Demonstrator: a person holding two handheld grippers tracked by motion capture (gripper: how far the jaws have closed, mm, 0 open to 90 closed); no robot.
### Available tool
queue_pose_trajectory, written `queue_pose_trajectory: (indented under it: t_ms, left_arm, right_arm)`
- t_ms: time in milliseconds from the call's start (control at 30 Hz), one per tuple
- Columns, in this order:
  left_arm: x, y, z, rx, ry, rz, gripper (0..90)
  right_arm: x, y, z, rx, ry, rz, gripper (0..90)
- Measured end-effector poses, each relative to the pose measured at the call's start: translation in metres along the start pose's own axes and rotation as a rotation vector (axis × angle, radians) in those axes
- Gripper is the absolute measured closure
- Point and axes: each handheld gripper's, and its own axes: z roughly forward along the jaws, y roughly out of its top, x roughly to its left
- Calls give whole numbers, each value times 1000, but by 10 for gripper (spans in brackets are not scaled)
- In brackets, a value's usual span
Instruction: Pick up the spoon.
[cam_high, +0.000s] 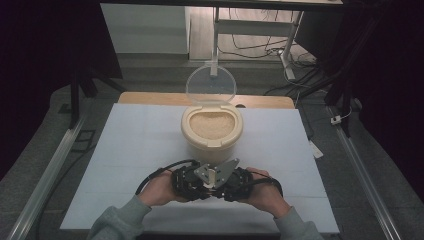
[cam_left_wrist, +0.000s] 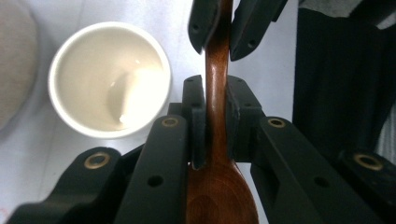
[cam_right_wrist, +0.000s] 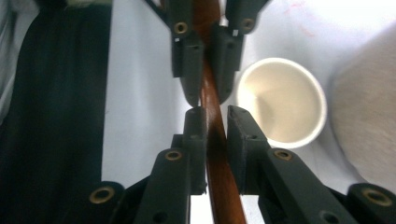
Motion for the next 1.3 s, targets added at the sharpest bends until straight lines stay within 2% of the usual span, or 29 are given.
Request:
queue_pose_trajectory:
  t_ms: [100, 133, 167, 200, 233, 267, 300, 367, 400, 433, 467, 500, 533, 567, 600, 733, 833, 933, 1067, 1133, 1200, 1300]
  left_arm:
    - [0, -2, -3, -26, 22, -16, 789]
    - [1, -2, -5, -30, 31, -17, 789]
    - [2, -3, -6, -38, 43, -21, 790]
    - [3, -4, -8, -52, 62, -32, 790]
    - [3, -4, -8, -52, 62, -32, 790]
    - [4, -5, -9, -61, 70, -38, 790]
    - [5, -6, -10, -80, 88, -47, 790]
    - [5, -7, -11, -87, 97, -51, 790]
    - [5, -8, -12, -113, 116, -65, 790]
    - [5, -8, -12, -113, 116, -65, 790]
    - [6, -7, -12, -124, 121, -74, 790]
    - [5, -7, -12, -135, 129, -78, 790]
    - [5, -7, -13, -143, 136, -78, 790]
    - [5, -7, -13, -145, 138, -76, 790]
    - [4, -7, -14, -152, 147, -78, 790]
    - [4, -8, -17, -181, 170, -88, 790]
    - [3, -9, -17, -193, 187, -91, 790]
    - [3, -10, -19, -211, 206, -95, 791]
    - [2, -11, -20, -234, 223, -101, 790]
    - [1, -10, -20, -241, 231, -100, 790]
    - [0, -10, -19, -247, 240, -97, 790]
    - [-2, -8, -17, -257, 251, -93, 790]
  right_arm:
    - [-5, -4, -6, -59, -28, 54, 667]
    - [-5, -4, -6, -59, -28, 54, 667]
    - [-7, -8, -12, -104, -65, 94, 615]
    - [-7, -10, -14, -119, -79, 112, 591]
    - [-8, -12, -17, -141, -97, 129, 564]
    - [-8, -12, -17, -141, -97, 129, 564]
    - [-9, -17, -21, -194, -147, 175, 536]
    - [-11, -23, -27, -245, -186, 232, 497]
    - [-12, -26, -30, -266, -204, 272, 490]
    - [-12, -26, -30, -266, -204, 272, 490]
    - [-12, -35, -35, -320, -224, 338, 467]
    - [-12, -35, -35, -320, -224, 338, 467]
    - [-12, -40, -37, -345, -239, 378, 453]
    - [-11, -44, -39, -345, -250, 406, 445]
    - [-11, -47, -40, -357, -255, 416, 441]
    - [-9, -63, -42, -418, -294, 513, 435]
    - [-8, -68, -40, -460, -303, 571, 407]
    - [-7, -68, -35, -484, -292, 599, 376]
    - [-4, -63, -30, -508, -263, 610, 377]
    - [-3, -62, -30, -525, -269, 616, 381]
    - [-2, -60, -29, -559, -258, 644, 386]
    - [-1, -60, -28, -572, -261, 663, 396]
